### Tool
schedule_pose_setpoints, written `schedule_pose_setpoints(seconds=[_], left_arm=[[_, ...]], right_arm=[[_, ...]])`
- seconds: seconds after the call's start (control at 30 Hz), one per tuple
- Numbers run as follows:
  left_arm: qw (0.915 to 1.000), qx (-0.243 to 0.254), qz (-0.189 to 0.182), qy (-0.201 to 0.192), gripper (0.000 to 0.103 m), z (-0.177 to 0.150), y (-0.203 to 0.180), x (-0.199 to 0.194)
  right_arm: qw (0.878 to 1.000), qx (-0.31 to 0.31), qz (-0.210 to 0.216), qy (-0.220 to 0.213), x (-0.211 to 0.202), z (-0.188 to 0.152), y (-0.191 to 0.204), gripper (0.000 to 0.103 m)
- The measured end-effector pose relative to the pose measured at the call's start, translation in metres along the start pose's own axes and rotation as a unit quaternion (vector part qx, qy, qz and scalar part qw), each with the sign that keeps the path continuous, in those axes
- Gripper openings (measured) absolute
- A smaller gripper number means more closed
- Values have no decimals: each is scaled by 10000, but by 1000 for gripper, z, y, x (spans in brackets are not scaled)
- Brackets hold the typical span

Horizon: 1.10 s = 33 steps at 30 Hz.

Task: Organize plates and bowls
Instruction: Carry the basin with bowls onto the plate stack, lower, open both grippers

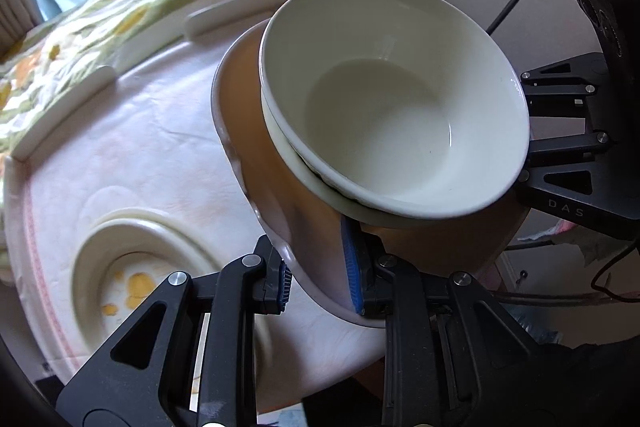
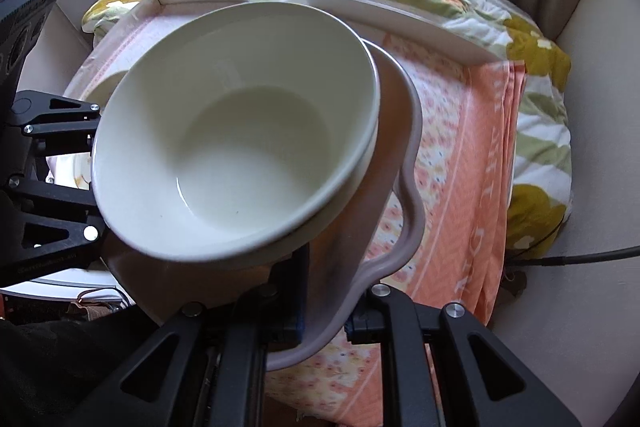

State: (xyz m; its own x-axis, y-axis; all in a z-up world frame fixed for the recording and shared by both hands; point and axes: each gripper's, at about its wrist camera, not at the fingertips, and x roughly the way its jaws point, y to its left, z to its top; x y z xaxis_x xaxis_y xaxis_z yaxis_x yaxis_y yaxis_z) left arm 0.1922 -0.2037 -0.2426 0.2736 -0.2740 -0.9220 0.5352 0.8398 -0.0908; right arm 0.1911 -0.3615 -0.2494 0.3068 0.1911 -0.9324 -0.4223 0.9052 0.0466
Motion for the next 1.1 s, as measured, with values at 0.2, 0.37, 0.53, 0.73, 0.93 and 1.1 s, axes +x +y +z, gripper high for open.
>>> schedule_pose_setpoints(seconds=[0.2,0.37,0.53,0.73,0.93,1.1], left_arm=[[9998,-83,159,-72,20,-32,49,-44],[9995,-198,244,-5,19,-67,93,-62],[9991,-268,305,77,18,-96,128,-61],[9989,-387,235,153,17,-116,155,-50],[9988,-420,152,196,17,-122,164,-33],[9987,-448,89,236,17,-126,166,-24]], right_arm=[[9998,-4,105,-153,-7,31,49,13],[9995,75,240,-184,2,45,102,13],[9995,78,302,-108,21,54,147,13],[9992,186,340,2,45,59,175,13],[9991,300,290,102,60,58,183,13],[9993,272,215,145,69,54,186,13]])
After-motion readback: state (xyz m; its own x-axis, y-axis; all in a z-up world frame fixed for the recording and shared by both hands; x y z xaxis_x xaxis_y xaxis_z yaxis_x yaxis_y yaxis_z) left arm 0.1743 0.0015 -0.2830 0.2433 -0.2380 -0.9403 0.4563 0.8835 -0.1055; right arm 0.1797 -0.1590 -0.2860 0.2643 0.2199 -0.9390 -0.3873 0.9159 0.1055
